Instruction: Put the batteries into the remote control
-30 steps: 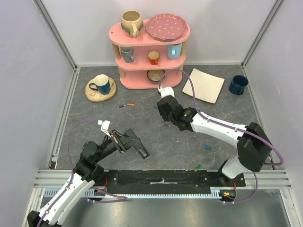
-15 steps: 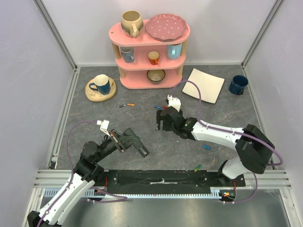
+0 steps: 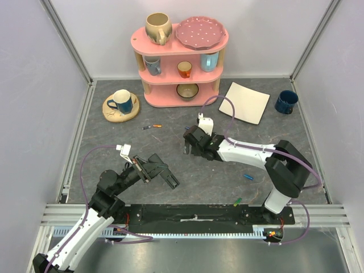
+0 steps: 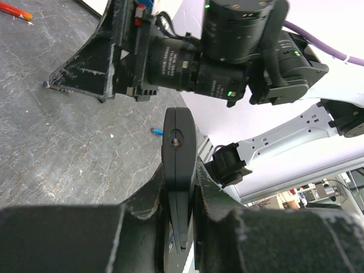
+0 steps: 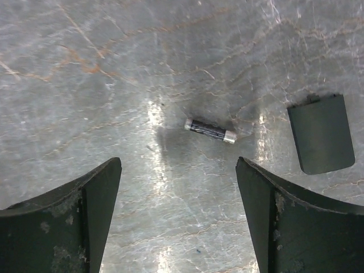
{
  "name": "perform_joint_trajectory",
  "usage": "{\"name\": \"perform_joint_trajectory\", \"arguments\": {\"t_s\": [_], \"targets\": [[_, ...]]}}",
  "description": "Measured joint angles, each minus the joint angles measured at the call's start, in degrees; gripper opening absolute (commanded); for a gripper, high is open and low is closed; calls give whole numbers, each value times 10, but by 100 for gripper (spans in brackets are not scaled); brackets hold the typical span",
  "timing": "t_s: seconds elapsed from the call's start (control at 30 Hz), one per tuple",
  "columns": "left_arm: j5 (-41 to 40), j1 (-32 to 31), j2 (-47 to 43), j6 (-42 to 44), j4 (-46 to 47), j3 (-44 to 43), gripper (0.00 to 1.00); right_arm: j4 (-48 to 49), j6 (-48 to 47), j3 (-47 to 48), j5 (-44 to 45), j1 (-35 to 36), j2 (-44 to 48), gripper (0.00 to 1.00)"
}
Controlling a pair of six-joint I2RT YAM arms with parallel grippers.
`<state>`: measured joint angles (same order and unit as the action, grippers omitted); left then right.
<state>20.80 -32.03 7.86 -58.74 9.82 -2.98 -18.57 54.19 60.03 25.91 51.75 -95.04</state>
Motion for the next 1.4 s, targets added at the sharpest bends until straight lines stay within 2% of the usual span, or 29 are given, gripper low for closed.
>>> {"name": "perform_joint_trajectory", "arguments": {"t_s": [0.2, 0.6, 1.0, 1.23, 1.4], "targets": [[0, 0, 8, -2, 0, 0, 2, -34, 36, 15, 12, 0, -43, 84], [-2, 0, 13, -2, 1, 0, 2, -48, 82, 39, 17, -15, -85, 82], [-8, 0, 20, -2, 1, 1, 2, -52, 86, 42, 26, -22, -103, 77], [-8, 0, 20, -2, 1, 1, 2, -53, 82, 43, 26, -29, -105, 69], [-8, 0, 20, -5, 1, 1, 2, -56, 80, 47, 27, -32, -108, 68]]}}
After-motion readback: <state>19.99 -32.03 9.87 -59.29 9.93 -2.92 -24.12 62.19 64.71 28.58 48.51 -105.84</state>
